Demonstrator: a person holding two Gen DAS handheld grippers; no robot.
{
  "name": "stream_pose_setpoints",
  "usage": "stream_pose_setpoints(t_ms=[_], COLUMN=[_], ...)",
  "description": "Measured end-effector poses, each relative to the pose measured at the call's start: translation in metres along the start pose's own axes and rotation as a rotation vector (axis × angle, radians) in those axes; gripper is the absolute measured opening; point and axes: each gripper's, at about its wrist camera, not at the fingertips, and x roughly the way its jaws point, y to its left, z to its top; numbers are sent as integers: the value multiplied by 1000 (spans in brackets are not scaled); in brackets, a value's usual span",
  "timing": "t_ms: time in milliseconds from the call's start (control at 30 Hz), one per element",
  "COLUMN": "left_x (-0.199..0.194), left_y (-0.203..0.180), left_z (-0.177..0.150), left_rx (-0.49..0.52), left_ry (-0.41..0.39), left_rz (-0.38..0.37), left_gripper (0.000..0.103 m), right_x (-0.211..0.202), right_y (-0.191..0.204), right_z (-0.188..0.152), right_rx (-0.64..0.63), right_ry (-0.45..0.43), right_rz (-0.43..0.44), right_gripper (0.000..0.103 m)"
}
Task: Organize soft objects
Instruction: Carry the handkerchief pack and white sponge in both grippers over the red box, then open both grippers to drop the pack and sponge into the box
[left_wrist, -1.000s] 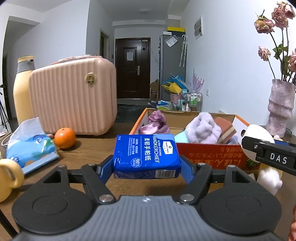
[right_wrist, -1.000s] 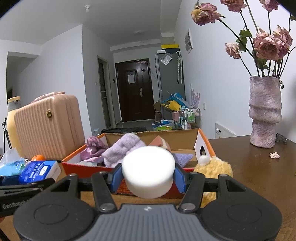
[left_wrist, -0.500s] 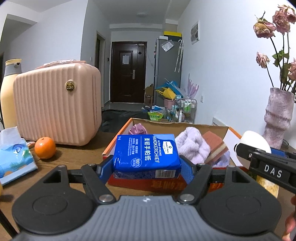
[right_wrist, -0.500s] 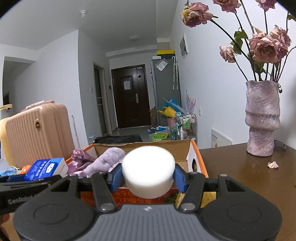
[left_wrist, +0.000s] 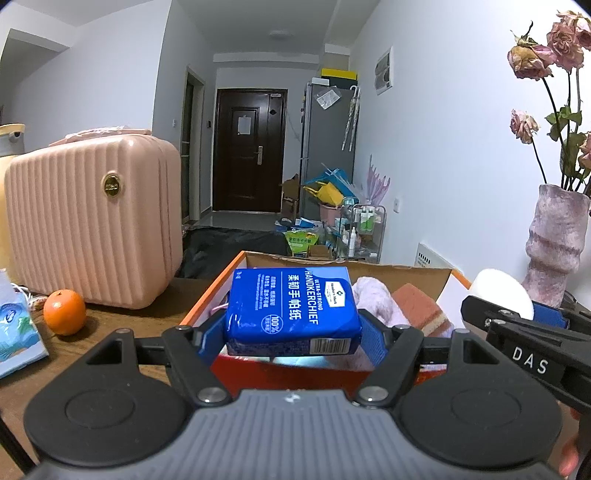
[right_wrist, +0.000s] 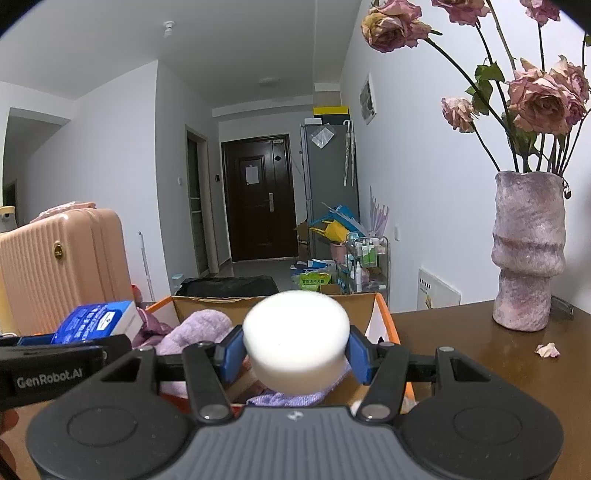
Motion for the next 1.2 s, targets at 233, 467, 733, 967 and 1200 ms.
stream_pose_setpoints(t_ms=[233,467,733,967,1200], left_x=[14,32,56,74,78], left_y=[-7,-9,-7,-8,-6], left_z=[5,13,20,21,20], left_rx=[11,8,-8,-4,-7], left_ry=[-15,-35,-32,-12,-2], left_rz=[-8,3,23,45,47], left_gripper=[74,74,74,74,75], right_x=[12,26,46,65,74], right_y=[-3,-7,-14,-21,-16], right_z=[4,12,20,30,30], right_rx=[-8,-7,-9,13,0], right_ry=[-6,-17,-19,14,56], right_rz=[-2,-5,-22,-19,-8], right_gripper=[56,56,56,56,58])
